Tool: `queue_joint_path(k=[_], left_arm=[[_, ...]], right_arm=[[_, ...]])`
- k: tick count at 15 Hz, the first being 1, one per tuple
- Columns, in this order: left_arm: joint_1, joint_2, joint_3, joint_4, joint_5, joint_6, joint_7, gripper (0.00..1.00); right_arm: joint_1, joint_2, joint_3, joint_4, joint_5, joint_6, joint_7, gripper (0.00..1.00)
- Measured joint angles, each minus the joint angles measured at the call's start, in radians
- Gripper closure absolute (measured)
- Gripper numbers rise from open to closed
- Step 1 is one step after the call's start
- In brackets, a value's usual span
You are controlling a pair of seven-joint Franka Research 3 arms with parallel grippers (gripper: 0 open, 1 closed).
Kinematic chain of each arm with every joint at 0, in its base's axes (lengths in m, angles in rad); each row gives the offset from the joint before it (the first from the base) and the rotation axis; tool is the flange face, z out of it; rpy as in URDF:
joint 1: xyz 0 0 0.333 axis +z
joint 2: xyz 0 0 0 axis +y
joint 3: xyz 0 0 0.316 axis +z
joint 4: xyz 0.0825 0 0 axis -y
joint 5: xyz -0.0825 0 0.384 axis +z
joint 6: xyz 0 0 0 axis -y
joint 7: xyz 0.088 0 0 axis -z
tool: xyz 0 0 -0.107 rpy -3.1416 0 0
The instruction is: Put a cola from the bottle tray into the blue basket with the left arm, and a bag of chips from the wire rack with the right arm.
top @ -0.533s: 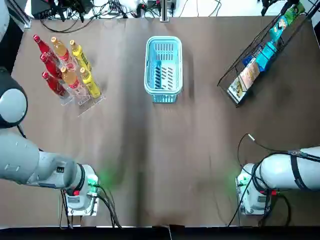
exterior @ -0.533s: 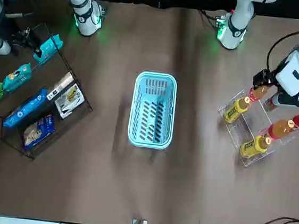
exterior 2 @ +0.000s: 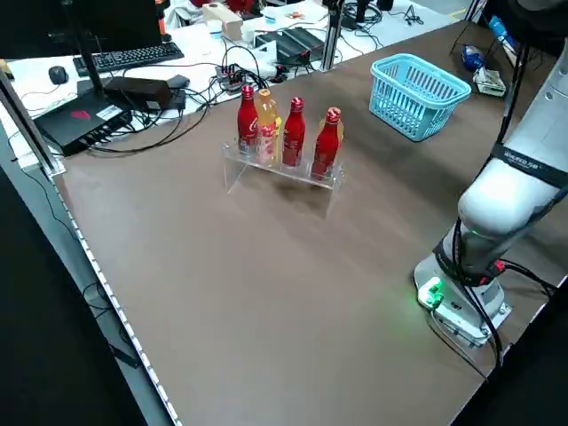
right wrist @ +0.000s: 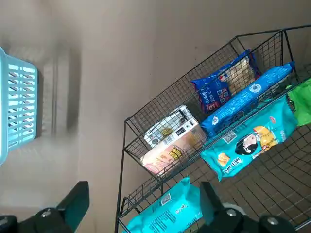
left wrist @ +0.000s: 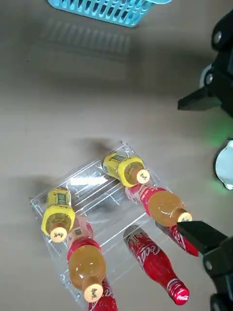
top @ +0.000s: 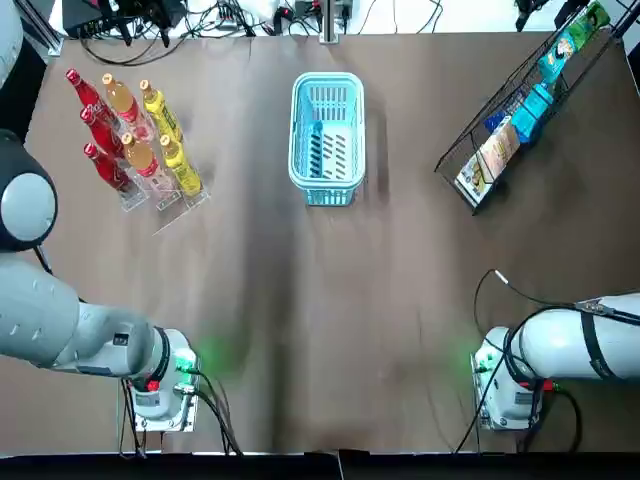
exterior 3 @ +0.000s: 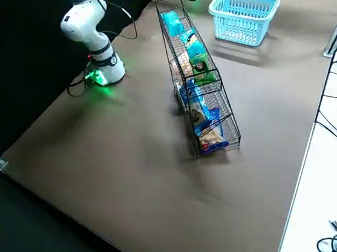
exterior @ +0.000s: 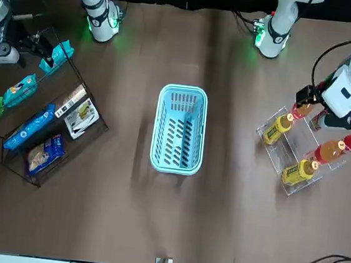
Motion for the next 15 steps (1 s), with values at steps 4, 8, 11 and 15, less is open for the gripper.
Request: queue_joint_path(k=[4, 8, 11, 15], left_arm=[[0.047, 0.013, 0.005, 0.000, 0.016, 0.001, 0.018, 0.00], [0.166, 0.013, 0.006, -0.007, 0.017, -0.001, 0.259, 0.00], [0.239, -0.002, 0.005, -0.069, 0.016, 0.045, 0.344, 0.00], [0.265, -0.012, 0.004, -0.198, 0.021, 0.161, 0.372, 0.00]], right_arm=[[-0.012, 0.002, -0.013, 0.000, 0.000, -0.001, 0.002, 0.00], [-0.054, 0.002, -0.018, 0.006, 0.000, -0.001, 0.004, 0.00], [-0.128, 0.002, -0.023, 0.017, 0.000, -0.001, -0.004, 0.00], [-0.168, 0.007, -0.024, 0.028, 0.000, -0.003, -0.128, 0.08]])
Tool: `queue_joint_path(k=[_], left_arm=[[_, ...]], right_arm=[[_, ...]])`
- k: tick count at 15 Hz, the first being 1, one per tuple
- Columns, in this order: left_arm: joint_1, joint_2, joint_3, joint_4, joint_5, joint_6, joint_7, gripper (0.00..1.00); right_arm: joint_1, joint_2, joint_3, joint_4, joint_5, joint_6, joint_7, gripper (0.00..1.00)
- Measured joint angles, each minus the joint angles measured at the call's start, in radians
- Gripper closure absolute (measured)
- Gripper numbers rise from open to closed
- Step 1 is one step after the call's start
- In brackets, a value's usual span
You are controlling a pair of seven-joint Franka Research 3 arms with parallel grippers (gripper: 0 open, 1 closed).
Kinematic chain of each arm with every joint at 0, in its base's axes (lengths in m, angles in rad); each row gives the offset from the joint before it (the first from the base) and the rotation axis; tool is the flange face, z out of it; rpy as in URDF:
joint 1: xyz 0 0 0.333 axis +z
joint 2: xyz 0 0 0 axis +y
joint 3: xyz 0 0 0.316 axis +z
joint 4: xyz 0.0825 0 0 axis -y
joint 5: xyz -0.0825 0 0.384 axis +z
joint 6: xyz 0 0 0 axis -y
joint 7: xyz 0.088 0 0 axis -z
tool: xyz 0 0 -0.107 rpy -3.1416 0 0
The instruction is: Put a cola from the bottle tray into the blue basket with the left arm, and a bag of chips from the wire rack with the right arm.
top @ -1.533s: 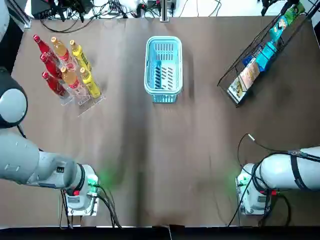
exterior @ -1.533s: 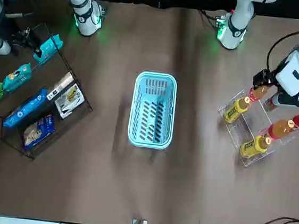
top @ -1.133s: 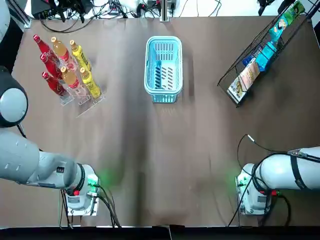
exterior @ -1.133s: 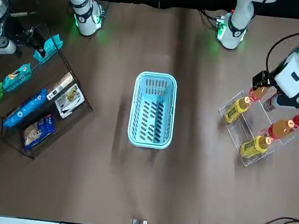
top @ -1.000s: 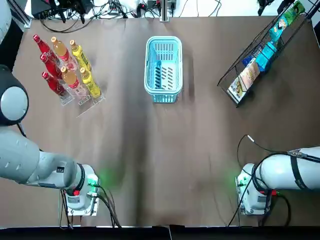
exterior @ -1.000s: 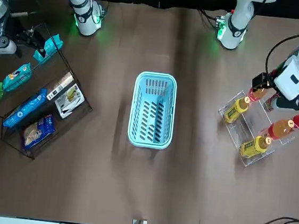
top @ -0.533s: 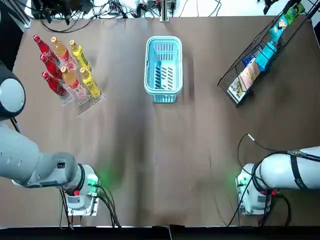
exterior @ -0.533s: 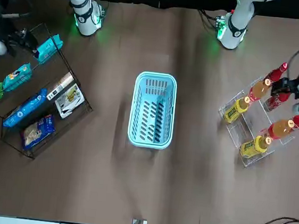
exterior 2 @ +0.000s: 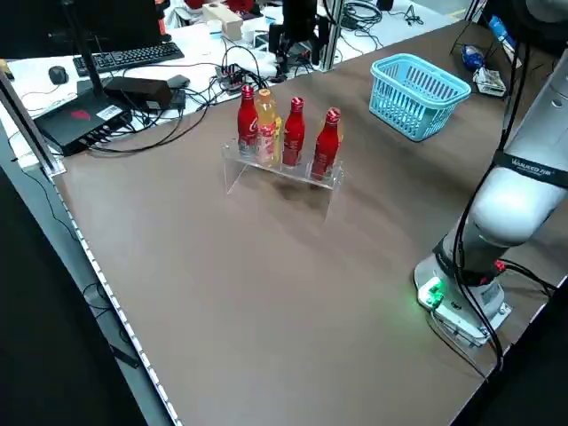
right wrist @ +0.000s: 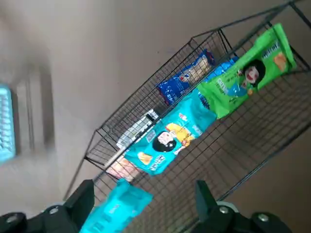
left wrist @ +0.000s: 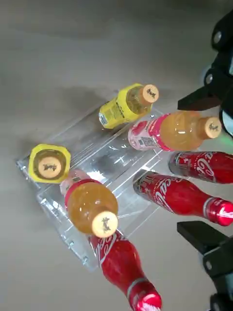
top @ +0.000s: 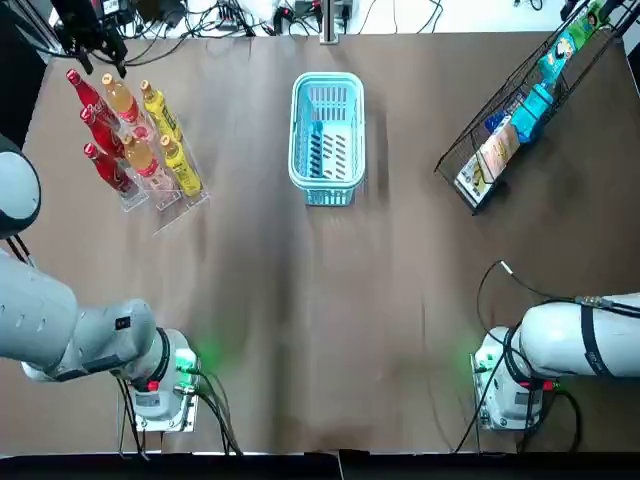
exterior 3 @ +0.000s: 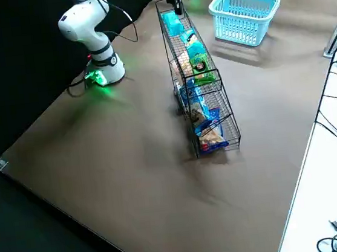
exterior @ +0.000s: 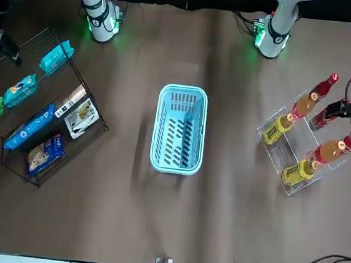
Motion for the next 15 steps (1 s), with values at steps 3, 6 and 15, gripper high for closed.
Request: queue_joint_path(k=[3, 6, 15], left_arm=[[0.002, -0.016, -0.001, -0.053, 0.023, 0.011, 0.110, 0.00], [0.012, -0.057, 0.000, -0.111, 0.039, 0.013, 0.210, 0.02], [0.073, -0.122, 0.000, -0.247, 0.061, 0.089, 0.348, 0.06]], right_arm=[[-0.018, 0.031, 0.000, -0.004, 0.000, -0.002, -0.175, 0.08], [-0.016, 0.074, 0.007, -0.010, 0.000, -0.006, -0.243, 0.09], [-0.016, 0.130, 0.014, -0.016, 0.000, -0.007, -0.459, 0.09]])
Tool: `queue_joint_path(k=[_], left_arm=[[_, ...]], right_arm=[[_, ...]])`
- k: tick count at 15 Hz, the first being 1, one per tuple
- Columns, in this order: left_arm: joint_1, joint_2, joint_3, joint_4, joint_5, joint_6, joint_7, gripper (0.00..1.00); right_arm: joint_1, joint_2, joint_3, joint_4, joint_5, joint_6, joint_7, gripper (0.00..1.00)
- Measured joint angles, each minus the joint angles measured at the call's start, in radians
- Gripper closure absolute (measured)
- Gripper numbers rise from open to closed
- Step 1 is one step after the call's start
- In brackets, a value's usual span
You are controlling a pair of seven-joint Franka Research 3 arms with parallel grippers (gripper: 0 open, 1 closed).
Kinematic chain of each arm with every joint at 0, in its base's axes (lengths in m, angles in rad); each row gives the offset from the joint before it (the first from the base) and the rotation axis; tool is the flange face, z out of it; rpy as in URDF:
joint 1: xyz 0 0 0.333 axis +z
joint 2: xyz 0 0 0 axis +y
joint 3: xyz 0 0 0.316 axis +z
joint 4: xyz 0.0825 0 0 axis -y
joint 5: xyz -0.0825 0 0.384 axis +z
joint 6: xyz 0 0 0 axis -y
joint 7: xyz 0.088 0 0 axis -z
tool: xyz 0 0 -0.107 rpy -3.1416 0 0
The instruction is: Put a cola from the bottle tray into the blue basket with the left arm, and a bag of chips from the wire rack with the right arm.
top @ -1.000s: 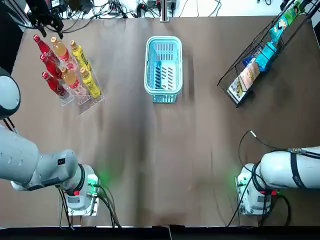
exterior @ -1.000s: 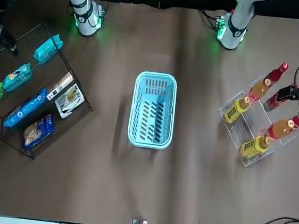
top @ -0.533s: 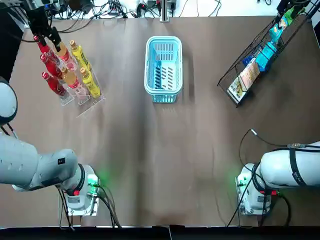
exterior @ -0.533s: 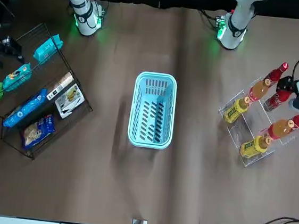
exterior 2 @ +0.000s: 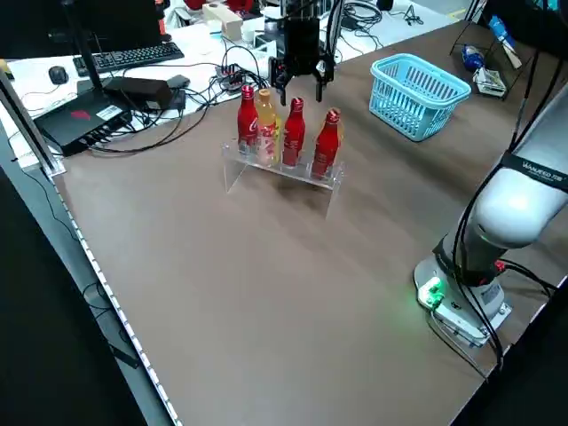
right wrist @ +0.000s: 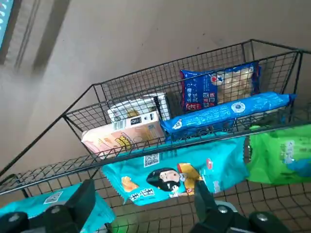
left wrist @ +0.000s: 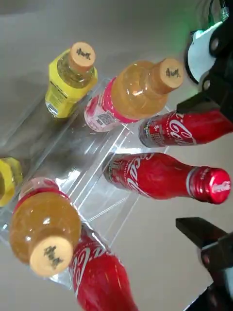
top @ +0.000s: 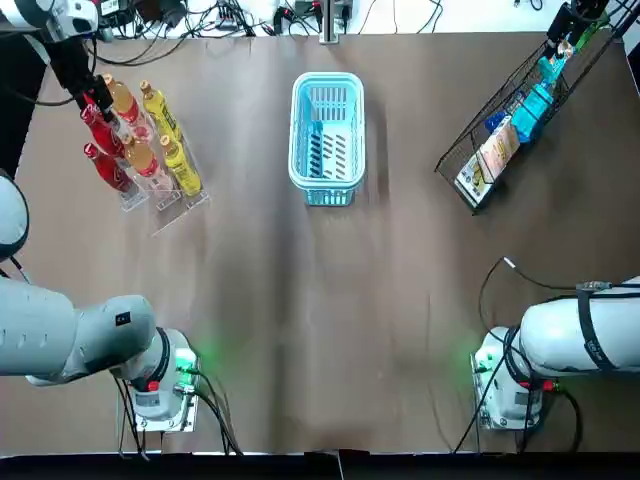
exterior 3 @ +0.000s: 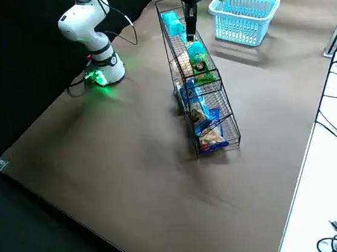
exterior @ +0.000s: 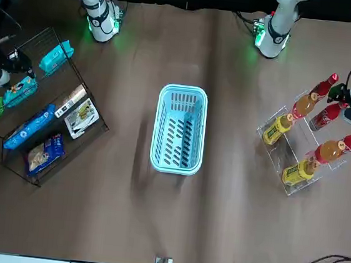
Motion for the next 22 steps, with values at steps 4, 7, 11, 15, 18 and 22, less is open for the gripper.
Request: queue_joint_path(k=[4, 7, 11, 15, 18, 22], left_arm=[[0.021, -0.015, 0.000, -0.051, 0.001, 0.036, 0.010, 0.13], [0.036, -0.038, 0.000, -0.065, 0.001, 0.039, 0.024, 0.26], [0.038, -0.047, 0.000, -0.067, 0.001, 0.040, 0.026, 0.33], [0.038, -0.048, 0.000, -0.068, 0.001, 0.047, 0.026, 0.39], [0.038, -0.048, -0.001, -0.068, 0.001, 0.058, 0.026, 0.40], [0.038, -0.048, -0.002, -0.068, 0.001, 0.074, 0.026, 0.46]], right_arm=[[-0.003, 0.008, -0.002, -0.001, 0.000, 0.000, -0.051, 0.09], [-0.009, 0.017, -0.003, -0.002, 0.000, 0.000, -0.084, 0.09], [-0.009, 0.035, -0.003, -0.001, 0.000, 0.005, -0.088, 0.10], [-0.009, 0.043, -0.003, 0.000, -0.001, 0.006, -0.089, 0.16], [-0.009, 0.045, -0.004, 0.001, -0.002, 0.006, -0.089, 0.25], [-0.009, 0.052, -0.003, 0.001, 0.001, -0.003, -0.089, 0.48]])
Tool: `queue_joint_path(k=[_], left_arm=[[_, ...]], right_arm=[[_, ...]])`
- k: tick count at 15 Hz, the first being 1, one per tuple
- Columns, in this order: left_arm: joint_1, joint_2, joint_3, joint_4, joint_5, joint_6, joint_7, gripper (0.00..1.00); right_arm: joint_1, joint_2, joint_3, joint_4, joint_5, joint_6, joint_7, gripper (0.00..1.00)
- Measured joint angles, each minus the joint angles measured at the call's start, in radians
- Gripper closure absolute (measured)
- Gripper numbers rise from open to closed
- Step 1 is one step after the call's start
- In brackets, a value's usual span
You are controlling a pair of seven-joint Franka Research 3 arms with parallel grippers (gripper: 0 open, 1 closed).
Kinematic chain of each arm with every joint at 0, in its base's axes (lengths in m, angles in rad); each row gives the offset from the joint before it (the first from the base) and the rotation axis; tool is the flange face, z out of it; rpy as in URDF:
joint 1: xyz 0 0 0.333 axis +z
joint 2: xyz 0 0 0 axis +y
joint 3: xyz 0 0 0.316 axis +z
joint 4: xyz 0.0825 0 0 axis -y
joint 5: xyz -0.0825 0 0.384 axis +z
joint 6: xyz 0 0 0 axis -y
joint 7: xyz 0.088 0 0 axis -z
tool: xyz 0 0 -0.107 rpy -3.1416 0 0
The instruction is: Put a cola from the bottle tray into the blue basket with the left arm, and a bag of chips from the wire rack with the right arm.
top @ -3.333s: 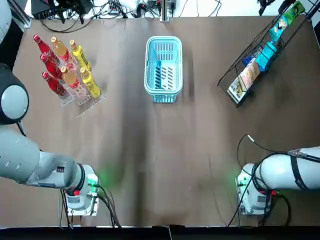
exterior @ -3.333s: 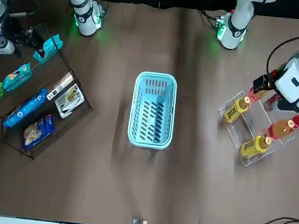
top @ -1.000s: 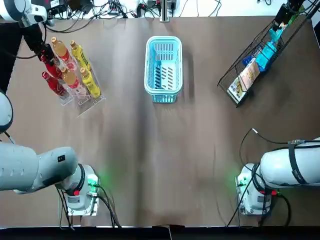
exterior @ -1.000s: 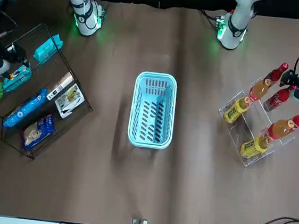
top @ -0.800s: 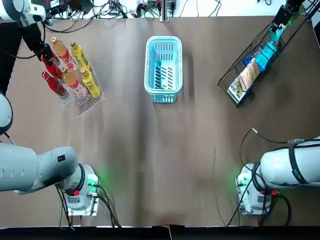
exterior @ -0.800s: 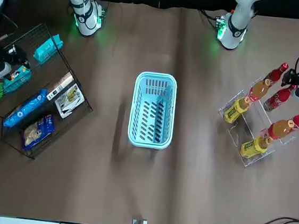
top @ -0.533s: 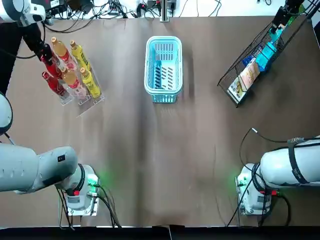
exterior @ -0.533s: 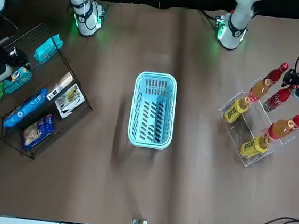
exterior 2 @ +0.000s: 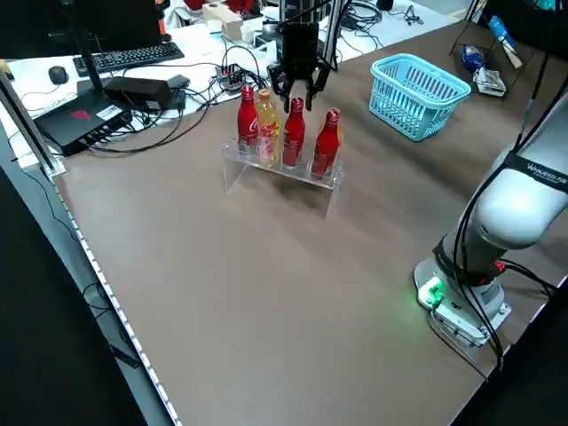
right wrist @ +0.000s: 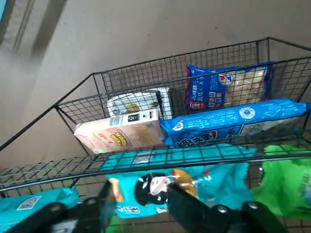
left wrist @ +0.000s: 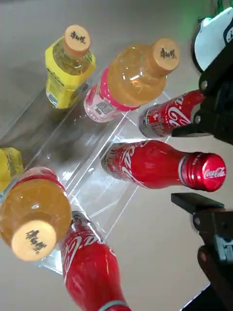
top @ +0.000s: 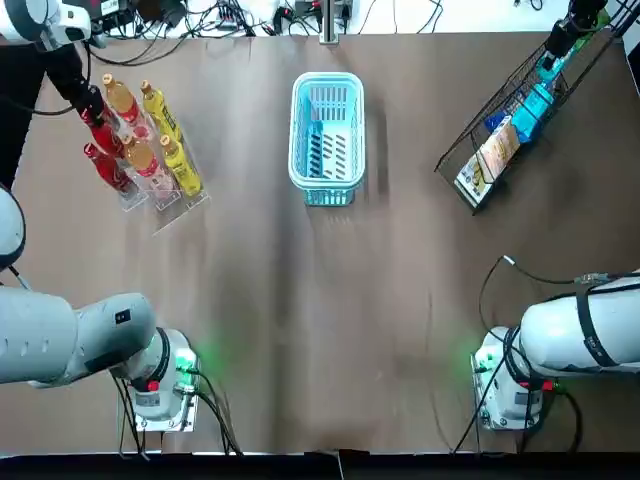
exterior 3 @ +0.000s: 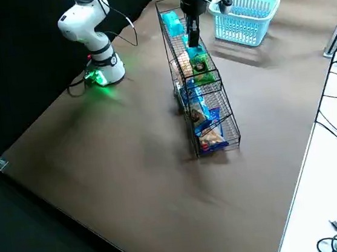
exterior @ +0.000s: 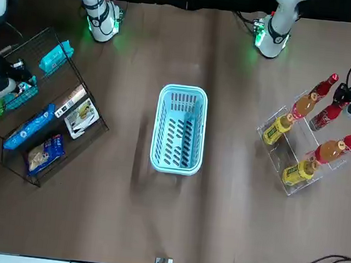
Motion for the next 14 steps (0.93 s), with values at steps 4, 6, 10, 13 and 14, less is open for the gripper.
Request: queue_joint_path(k=[4, 6, 10, 13, 14], left_arm=[[0.000, 0.000, -0.002, 0.000, 0.000, 0.002, 0.000, 0.55], [0.000, 0.000, -0.002, 0.000, 0.000, 0.002, 0.000, 0.56], [0.001, -0.004, -0.002, -0.005, 0.000, 0.000, 0.000, 0.56], [0.001, -0.010, -0.001, -0.016, 0.000, -0.001, 0.000, 0.56], [0.001, -0.011, -0.001, -0.018, 0.000, -0.001, 0.000, 0.56]], right_arm=[[0.000, 0.000, 0.005, 0.000, 0.006, -0.012, 0.000, 0.86], [0.000, 0.001, 0.004, 0.000, 0.006, -0.012, 0.000, 0.95], [0.000, 0.001, 0.004, 0.001, 0.006, -0.012, 0.000, 0.97], [0.002, 0.001, 0.004, 0.006, 0.006, -0.014, 0.000, 0.97], [0.002, 0.001, 0.005, 0.015, 0.006, -0.027, 0.000, 0.97]])
